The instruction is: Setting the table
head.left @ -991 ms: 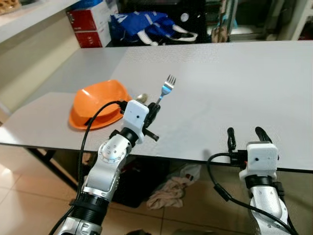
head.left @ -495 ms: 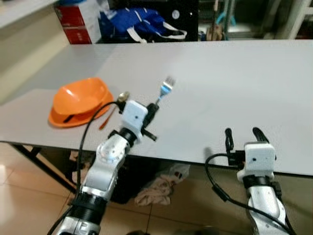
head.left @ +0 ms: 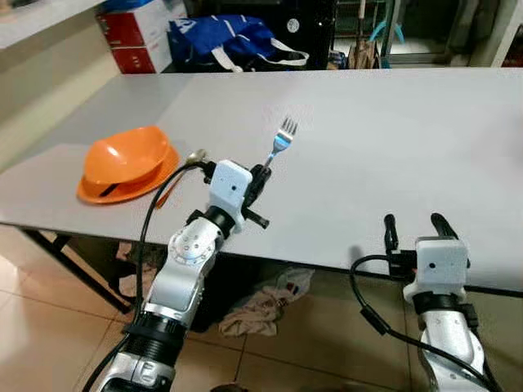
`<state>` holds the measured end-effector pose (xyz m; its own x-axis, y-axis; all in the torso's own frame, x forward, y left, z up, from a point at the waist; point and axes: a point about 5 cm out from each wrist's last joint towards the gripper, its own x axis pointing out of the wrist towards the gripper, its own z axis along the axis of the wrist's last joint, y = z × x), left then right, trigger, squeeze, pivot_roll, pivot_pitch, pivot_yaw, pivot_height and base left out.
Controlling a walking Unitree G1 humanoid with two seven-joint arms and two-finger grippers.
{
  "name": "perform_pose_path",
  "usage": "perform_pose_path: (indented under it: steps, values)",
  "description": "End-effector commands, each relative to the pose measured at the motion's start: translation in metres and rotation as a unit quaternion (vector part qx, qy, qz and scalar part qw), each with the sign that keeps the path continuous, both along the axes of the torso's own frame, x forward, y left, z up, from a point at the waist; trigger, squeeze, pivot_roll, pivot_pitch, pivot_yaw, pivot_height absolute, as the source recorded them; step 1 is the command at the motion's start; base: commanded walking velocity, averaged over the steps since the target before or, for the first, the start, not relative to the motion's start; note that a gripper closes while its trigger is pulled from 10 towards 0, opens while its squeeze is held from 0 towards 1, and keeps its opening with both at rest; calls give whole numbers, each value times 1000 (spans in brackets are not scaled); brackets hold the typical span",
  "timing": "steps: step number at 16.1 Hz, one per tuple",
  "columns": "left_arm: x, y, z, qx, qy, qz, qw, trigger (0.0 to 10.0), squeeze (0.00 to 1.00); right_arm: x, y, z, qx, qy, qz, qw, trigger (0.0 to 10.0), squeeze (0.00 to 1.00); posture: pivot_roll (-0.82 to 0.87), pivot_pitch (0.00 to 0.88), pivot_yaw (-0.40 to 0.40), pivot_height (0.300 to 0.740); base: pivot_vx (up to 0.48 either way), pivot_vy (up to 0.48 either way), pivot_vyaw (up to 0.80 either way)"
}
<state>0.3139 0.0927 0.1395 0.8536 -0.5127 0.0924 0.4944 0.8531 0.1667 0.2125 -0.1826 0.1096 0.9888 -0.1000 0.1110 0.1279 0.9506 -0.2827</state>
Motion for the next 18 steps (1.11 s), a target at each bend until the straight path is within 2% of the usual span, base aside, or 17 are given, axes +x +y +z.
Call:
perform_pose_path:
  steps: [1,7,11,13,18]
  values:
    - [3,5,1,8,-5,12,1000,0,0,2,4,3,3,-8,8,1000,10000,0,-99,0,135,710,0,0,0]
    - [6,6,1,14,-4,14,1000,0,0,1,5,2,4,-5,7,1000,10000,0,-100,0,135,710,0,0,0]
    - [20,11,4,17,1,31,999,0,0,-2,4,2,4,-2,6,1000,10000,0,-107,0,129,710,0,0,0]
    - [43,14,13,25,7,46,999,0,0,-10,3,0,1,7,9,1000,10000,0,-127,0,120,710,0,0,0]
    - [70,36,19,23,37,100,994,0,0,-31,-5,0,-9,29,1,1000,10000,0,-179,0,99,710,0,0,0]
